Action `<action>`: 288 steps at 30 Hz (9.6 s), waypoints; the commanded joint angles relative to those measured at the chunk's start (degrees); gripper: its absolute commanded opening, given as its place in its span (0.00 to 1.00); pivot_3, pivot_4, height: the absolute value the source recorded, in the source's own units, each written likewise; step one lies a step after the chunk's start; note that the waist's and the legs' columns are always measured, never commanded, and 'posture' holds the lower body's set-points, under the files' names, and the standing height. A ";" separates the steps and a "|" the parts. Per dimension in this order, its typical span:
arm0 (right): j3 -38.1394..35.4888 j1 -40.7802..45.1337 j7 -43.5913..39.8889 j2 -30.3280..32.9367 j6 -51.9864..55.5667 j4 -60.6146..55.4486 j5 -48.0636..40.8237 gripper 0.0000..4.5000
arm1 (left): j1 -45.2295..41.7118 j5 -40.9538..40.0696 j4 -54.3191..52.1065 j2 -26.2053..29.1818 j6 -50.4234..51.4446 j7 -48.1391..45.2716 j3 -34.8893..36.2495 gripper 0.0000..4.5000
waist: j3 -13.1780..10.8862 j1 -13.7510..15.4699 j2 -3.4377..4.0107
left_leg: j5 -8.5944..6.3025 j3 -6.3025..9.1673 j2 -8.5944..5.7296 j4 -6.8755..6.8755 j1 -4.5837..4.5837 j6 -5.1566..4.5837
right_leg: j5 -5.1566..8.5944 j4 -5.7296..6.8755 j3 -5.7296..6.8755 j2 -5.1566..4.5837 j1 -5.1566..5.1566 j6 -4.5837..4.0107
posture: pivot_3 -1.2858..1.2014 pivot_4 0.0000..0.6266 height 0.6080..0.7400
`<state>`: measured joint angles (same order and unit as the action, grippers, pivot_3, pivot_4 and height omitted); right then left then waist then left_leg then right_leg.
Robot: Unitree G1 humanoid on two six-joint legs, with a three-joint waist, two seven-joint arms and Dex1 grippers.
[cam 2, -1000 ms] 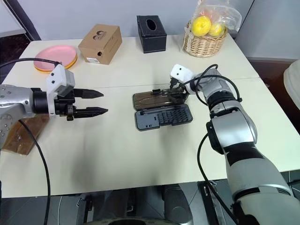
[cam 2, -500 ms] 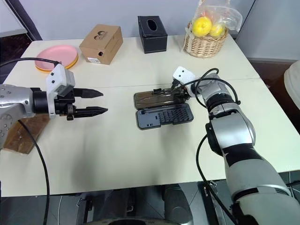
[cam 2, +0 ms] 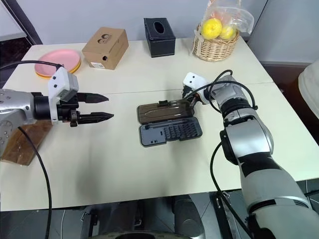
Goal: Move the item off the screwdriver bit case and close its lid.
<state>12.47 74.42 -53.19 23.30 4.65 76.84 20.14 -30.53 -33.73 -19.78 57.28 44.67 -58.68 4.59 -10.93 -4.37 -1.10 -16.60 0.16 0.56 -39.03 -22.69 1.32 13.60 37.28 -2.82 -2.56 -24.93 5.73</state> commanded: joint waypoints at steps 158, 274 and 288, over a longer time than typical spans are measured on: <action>9.26 -22.69 -16.11 2.73 -2.24 -38.05 -12.98 0.01 | 36.48 8.93 -7.05 -10.88 -13.98 5.93 -11.95 0.00 | 0.03 1.74 0.13 | -0.08 0.01 0.30 0.52 1.52 -0.12 | 0.41 -0.26 0.11 0.00 1.36 -0.69 | 0.52 0.24 1.00; 4.05 -78.38 15.07 14.00 27.46 -116.27 -20.90 0.00 | -7.45 25.56 31.07 -30.91 -25.76 -22.52 -34.10 0.00 | 0.59 3.49 -0.61 | -0.15 0.19 0.22 -0.07 0.51 -0.31 | 0.53 -0.16 0.35 0.25 0.76 -0.55 | 0.52 0.24 1.00; -50.12 -87.26 -19.98 36.64 43.36 -111.68 -64.06 0.86 | 5.70 2.68 9.29 6.53 -3.95 -33.21 2.43 0.73 | 0.31 2.37 -0.46 | -0.33 0.22 0.44 0.05 0.38 -0.60 | 0.41 -0.19 0.29 0.13 0.53 -0.34 | 0.52 0.24 1.00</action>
<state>-32.98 -12.92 -68.76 58.60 47.12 -37.22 -40.68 -26.42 -25.88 -4.06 62.32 36.28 -90.81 1.60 -10.62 -2.00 -1.57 -16.94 0.37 0.96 -38.98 -22.30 0.71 14.05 37.08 -2.51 -2.52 -24.39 5.34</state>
